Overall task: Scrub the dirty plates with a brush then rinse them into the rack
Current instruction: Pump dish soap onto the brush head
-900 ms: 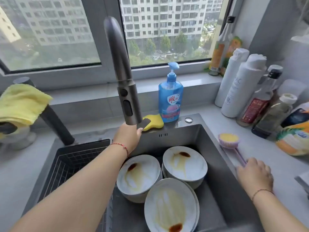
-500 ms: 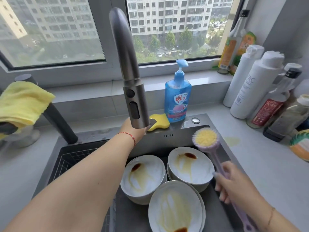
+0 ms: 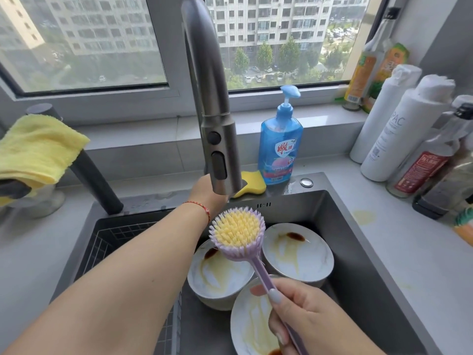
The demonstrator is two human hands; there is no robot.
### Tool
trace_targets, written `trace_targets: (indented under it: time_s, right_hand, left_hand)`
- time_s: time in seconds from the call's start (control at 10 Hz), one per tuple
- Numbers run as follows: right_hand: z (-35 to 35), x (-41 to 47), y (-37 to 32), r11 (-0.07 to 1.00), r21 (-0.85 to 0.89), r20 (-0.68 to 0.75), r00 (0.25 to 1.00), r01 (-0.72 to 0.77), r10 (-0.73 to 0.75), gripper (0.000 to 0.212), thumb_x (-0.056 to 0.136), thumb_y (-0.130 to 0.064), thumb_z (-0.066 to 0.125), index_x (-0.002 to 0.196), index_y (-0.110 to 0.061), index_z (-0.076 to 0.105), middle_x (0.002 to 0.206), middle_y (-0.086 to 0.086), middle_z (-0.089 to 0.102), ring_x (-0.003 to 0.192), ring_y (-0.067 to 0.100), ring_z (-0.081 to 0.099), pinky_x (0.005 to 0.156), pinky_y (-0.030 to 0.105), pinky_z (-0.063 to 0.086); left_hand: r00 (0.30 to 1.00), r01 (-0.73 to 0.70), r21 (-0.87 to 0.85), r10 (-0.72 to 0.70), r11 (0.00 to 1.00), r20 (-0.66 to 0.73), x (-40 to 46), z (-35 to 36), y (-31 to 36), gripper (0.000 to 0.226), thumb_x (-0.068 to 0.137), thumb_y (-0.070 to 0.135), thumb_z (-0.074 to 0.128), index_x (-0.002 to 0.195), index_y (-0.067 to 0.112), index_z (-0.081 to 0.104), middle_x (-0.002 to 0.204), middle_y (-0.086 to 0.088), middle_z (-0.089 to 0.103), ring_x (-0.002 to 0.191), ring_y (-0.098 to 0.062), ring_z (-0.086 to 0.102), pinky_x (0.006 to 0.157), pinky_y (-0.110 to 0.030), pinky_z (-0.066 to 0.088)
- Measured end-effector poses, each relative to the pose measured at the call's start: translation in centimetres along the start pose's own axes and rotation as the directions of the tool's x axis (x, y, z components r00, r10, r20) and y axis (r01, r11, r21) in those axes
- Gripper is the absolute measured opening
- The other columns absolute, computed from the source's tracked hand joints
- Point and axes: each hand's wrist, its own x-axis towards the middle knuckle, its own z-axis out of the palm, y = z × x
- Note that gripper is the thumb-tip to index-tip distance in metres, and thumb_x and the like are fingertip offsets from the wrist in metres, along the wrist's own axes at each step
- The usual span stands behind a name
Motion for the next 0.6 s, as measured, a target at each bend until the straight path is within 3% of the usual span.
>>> trace_targets:
  time_s: [0.2, 0.3, 0.5, 0.6]
  right_hand:
    - [1.8, -0.8, -4.2, 0.997, 0.030, -0.084, 0.994, 0.065, -0.062, 0.024, 0.096, -0.039, 0.048, 0.105, -0.026, 0.066, 0.065, 0.010, 0.057, 0.052, 0.025, 0.051, 0.049, 0.029, 0.041]
    - [2.6, -1.4, -5.9, 0.991, 0.121, -0.073, 0.996, 0.053, -0.044, 0.022, 0.096, -0.029, 0.046, 0.097, -0.024, 0.067, 0.057, 0.004, 0.053, 0.042, 0.016, 0.047, 0.044, 0.023, 0.039]
    - [3.1, -1.9, -7.3, 0.986, 0.166, -0.087, 0.995, -0.028, 0.043, 0.022, 0.098, -0.027, 0.048, 0.095, -0.024, 0.070, 0.056, 0.006, 0.050, 0.036, 0.015, 0.044, 0.041, 0.023, 0.036]
    - [3.2, -1.9, -7.6, 0.987, 0.154, -0.083, 0.995, -0.044, 0.057, 0.022, 0.098, -0.028, 0.048, 0.098, -0.022, 0.069, 0.055, 0.004, 0.051, 0.036, 0.015, 0.044, 0.042, 0.024, 0.036]
  left_hand:
    - [0.995, -0.069, 0.043, 0.066, 0.997, 0.071, 0.0, -0.7, 0.3, 0.035, 0.068, 0.057, 0.041, 0.083, 0.027, 0.051, 0.066, 0.014, 0.047, 0.056, 0.001, 0.042, 0.049, -0.016, 0.027]
    - [0.993, -0.076, -0.023, 0.078, 0.997, 0.092, -0.2, -0.8, 0.1, 0.034, 0.070, 0.055, 0.043, 0.083, 0.025, 0.053, 0.066, 0.012, 0.048, 0.055, -0.001, 0.042, 0.049, -0.016, 0.027]
    - [0.993, -0.047, -0.055, 0.053, 0.997, 0.109, -0.2, -0.7, -0.3, 0.025, 0.073, 0.047, 0.049, 0.080, 0.023, 0.054, 0.064, 0.010, 0.048, 0.058, -0.011, 0.050, 0.048, -0.018, 0.028]
    - [0.993, -0.011, 0.041, 0.006, 0.999, 0.117, 0.7, 0.1, -0.8, 0.020, 0.073, 0.047, 0.049, 0.073, 0.027, 0.051, 0.063, 0.010, 0.050, 0.055, -0.009, 0.049, 0.046, -0.017, 0.026]
